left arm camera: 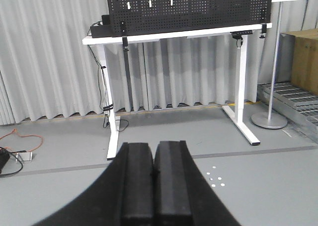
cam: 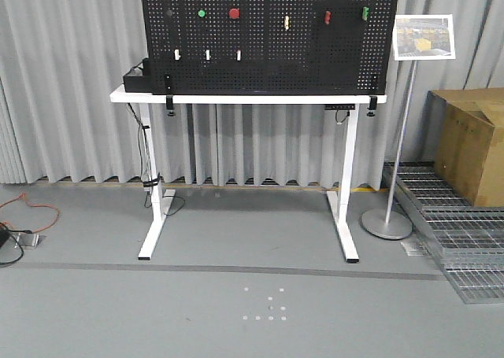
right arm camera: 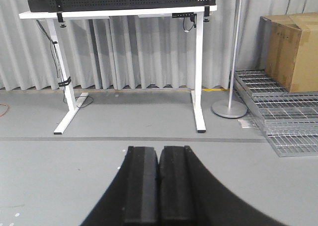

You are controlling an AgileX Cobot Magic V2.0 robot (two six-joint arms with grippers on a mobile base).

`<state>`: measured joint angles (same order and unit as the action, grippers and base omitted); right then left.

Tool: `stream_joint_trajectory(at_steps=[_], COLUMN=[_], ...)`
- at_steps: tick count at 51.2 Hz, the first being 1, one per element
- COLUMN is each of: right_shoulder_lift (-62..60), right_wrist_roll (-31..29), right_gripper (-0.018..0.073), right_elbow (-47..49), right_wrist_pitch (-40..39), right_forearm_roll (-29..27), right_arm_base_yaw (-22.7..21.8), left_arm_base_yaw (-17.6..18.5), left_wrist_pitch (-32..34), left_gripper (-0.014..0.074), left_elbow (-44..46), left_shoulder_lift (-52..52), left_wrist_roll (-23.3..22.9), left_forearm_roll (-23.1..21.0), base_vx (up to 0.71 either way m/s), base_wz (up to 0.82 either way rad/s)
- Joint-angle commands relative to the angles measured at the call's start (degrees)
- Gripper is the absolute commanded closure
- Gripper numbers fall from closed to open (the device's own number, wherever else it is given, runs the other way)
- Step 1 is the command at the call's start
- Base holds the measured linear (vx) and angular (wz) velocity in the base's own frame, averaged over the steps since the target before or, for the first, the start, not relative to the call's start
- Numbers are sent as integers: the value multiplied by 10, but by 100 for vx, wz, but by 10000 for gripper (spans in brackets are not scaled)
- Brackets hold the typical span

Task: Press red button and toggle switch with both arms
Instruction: 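Drive the base forward up to the black pegboard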

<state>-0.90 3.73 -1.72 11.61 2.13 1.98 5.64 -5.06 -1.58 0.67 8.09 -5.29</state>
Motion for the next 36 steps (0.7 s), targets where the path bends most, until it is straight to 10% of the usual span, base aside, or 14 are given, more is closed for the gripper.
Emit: stream_joint_trajectory(at_steps=[1, 36], right_shoulder_lift=[-6, -6], right_wrist_roll=[-5, -5], right_gripper=[562, 562], right_elbow=[-7, -7], right_wrist_pitch=[-47, -47], right_forearm_roll=[1, 1], right_arm_base_yaw=[-4, -4], left_arm_base_yaw=[-1, -1], left_wrist_pitch=[45, 45], left_gripper=[595, 595], left_elbow=[-20, -20], left_shoulder_lift=[9, 9], left_wrist_roll=[-5, -5], left_forearm_roll=[0, 0], base_vx=[0, 0], base_wz=[0, 0])
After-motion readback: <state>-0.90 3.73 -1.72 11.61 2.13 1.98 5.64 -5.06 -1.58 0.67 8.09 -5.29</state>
